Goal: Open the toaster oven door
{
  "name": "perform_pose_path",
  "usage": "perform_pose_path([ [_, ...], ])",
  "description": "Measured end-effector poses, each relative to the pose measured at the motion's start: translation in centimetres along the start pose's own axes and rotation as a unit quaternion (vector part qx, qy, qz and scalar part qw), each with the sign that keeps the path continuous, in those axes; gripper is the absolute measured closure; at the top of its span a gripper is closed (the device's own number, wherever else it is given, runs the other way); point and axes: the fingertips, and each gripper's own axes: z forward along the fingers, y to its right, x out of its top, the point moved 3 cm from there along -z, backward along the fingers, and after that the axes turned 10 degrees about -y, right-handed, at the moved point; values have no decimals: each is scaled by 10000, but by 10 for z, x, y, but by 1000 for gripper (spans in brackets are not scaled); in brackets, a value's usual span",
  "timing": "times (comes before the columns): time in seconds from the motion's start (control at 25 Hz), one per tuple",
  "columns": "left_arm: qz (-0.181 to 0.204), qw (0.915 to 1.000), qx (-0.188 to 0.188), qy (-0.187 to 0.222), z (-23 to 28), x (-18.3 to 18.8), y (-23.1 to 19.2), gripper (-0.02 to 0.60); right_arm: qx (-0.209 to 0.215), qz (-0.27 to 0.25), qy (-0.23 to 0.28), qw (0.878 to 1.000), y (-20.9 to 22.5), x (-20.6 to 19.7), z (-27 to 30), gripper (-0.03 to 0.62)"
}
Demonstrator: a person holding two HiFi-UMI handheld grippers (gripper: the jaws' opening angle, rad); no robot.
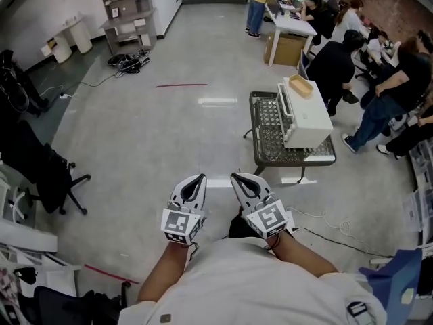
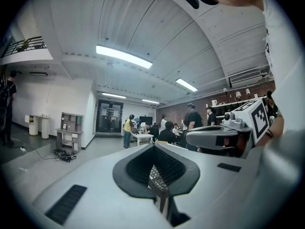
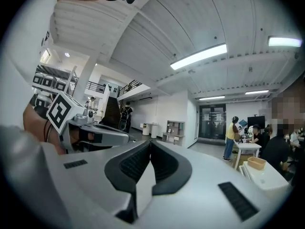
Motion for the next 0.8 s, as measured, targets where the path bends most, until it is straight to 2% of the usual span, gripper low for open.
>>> perform_pose_path([
  [0.24,42,9998,172,-83,16,-1,-30,566,229,106,24,9997,12,-2,41,576],
  [0.4,59,9996,261,-133,41,-1,-54,565,281,186,49,9994,35,-7,74,576],
  [0.8,119,9997,183,-109,159,34,-98,565,163,195,134,9996,149,6,140,576],
])
